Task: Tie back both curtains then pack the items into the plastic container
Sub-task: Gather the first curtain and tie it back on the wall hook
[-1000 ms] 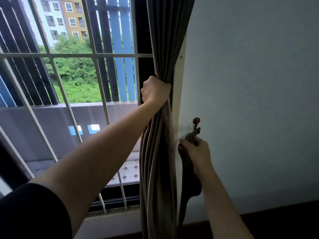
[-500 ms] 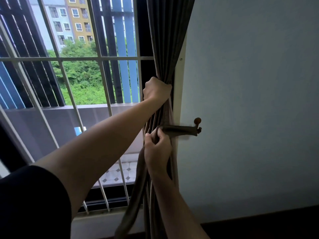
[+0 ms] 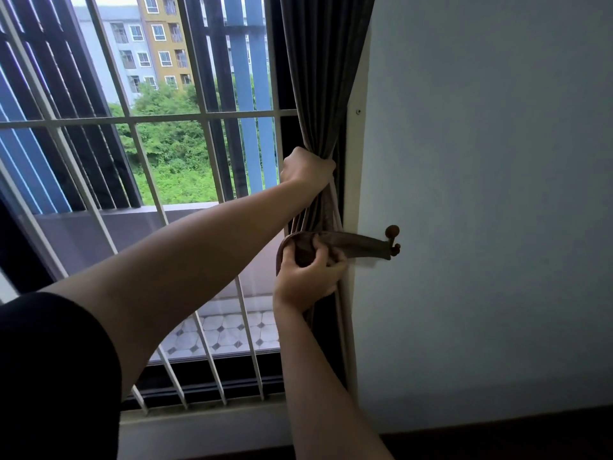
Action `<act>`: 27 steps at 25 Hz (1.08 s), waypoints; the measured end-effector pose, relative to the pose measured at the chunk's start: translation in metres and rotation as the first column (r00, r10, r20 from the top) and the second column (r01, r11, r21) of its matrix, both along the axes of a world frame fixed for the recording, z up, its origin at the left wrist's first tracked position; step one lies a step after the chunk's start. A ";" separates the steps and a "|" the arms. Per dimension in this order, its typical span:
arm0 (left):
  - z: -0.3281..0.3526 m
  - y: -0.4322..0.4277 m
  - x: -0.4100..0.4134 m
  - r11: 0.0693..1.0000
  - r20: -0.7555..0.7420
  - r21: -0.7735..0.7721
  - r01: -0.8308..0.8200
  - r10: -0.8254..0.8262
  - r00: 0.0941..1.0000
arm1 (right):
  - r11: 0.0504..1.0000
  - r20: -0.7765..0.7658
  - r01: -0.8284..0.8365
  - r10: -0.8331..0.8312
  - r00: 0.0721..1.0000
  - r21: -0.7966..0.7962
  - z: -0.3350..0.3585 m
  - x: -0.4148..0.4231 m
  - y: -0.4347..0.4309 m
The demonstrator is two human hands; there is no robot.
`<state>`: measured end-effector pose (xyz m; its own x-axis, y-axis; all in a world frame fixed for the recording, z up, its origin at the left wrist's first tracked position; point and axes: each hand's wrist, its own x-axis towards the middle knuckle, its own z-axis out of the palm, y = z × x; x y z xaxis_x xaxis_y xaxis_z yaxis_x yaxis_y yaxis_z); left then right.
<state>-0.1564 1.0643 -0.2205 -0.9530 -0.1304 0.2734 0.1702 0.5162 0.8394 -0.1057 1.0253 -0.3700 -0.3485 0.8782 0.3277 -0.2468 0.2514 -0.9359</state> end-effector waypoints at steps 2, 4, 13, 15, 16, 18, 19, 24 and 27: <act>0.000 -0.001 0.000 1.000 0.004 0.004 0.010 -0.010 1.000 | 0.998 0.070 0.055 -0.056 0.996 0.013 0.002 -0.006 0.004; 0.000 -0.002 -0.001 1.000 0.014 0.013 0.024 -0.024 1.000 | 1.000 0.036 -0.002 0.003 0.999 -0.018 0.006 -0.010 0.008; -0.002 0.001 -0.002 0.991 0.042 0.124 0.047 -0.052 0.998 | 0.987 0.227 -0.114 0.087 0.970 0.109 0.022 -0.023 0.030; -0.002 0.002 0.000 0.988 0.047 0.141 0.064 -0.071 0.996 | 0.985 0.286 -0.140 0.106 0.952 0.099 0.027 -0.026 0.035; -0.002 0.002 0.001 0.985 0.046 0.156 0.073 -0.082 0.996 | 0.984 0.306 -0.137 0.098 0.947 0.110 0.028 -0.027 0.038; -0.002 0.001 0.001 0.980 0.040 0.181 0.086 -0.095 0.995 | 0.975 0.331 -0.122 0.056 0.942 0.185 0.028 -0.030 0.042; -0.002 0.000 0.001 0.978 0.041 0.188 0.092 -0.102 0.994 | 0.966 0.343 -0.118 0.034 0.939 0.228 0.028 -0.030 0.043; 0.000 -0.004 0.003 0.981 0.045 0.165 0.106 -0.114 0.992 | 0.952 0.353 -0.104 -0.005 0.936 0.289 0.029 -0.030 0.044; 0.002 -0.006 0.004 0.982 0.032 0.127 0.140 -0.145 0.989 | 0.943 0.388 -0.156 0.031 0.921 0.294 0.032 -0.027 0.050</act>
